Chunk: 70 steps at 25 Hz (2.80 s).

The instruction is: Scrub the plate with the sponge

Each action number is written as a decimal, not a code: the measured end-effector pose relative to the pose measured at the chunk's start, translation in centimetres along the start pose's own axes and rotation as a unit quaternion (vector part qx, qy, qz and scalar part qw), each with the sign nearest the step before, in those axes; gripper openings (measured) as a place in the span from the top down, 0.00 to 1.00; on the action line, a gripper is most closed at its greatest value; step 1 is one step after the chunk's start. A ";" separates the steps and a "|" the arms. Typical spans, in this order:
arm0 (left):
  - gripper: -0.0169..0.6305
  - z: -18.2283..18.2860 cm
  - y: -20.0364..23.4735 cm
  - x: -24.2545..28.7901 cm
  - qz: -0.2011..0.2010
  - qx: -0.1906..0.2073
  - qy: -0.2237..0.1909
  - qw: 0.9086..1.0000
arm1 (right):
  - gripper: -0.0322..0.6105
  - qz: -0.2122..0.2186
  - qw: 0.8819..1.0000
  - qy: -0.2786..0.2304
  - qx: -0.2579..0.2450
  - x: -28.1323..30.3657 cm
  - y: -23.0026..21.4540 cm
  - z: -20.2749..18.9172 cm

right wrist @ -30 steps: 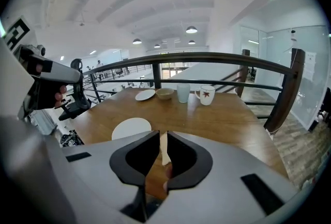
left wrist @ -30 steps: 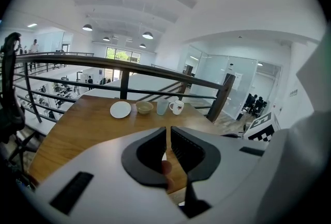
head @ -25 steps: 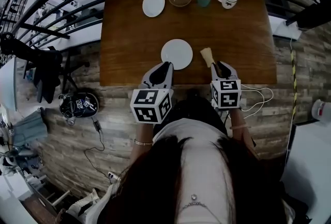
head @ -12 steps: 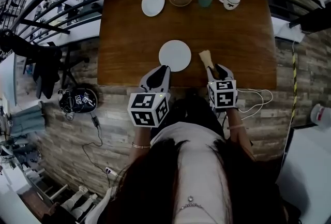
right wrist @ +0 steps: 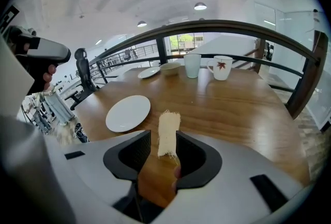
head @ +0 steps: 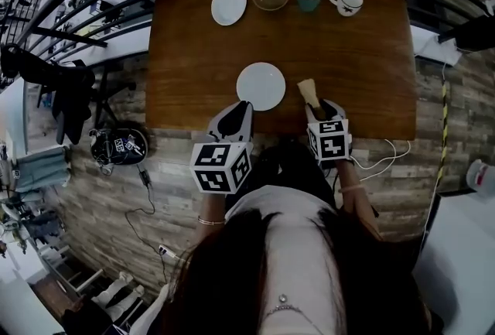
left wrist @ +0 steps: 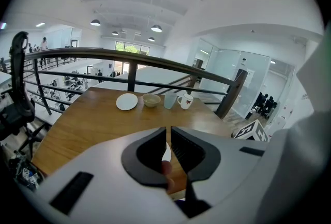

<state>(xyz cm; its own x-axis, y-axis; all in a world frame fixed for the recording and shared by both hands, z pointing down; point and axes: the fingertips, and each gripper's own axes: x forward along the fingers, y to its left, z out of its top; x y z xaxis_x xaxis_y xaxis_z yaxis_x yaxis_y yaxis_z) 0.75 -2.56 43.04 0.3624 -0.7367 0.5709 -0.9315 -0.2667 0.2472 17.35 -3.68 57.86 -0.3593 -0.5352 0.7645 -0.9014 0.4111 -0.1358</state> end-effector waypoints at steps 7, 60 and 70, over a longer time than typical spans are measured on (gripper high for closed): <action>0.91 -0.5 0.1 0.5 0.010 -0.006 0.006 1.000 | 0.70 0.008 1.000 0.020 -0.003 1.6 -0.4 -0.9; 0.91 -3.6 6.4 2.4 -0.021 -0.034 0.096 0.995 | 0.81 -0.059 0.998 0.006 0.036 2.0 0.4 0.5; 0.91 -5.2 8.4 4.7 -0.052 -0.028 0.145 0.988 | 0.81 -0.067 0.996 -0.002 0.054 3.0 2.0 2.4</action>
<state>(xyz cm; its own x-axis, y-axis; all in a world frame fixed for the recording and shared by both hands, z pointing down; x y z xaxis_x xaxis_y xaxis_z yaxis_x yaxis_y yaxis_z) -5.27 -5.06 51.85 0.4576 -0.4952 0.7385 -0.8883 -0.2920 0.3546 13.86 -6.24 58.42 -0.2349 -0.5827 0.7780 -0.9620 0.2539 -0.1003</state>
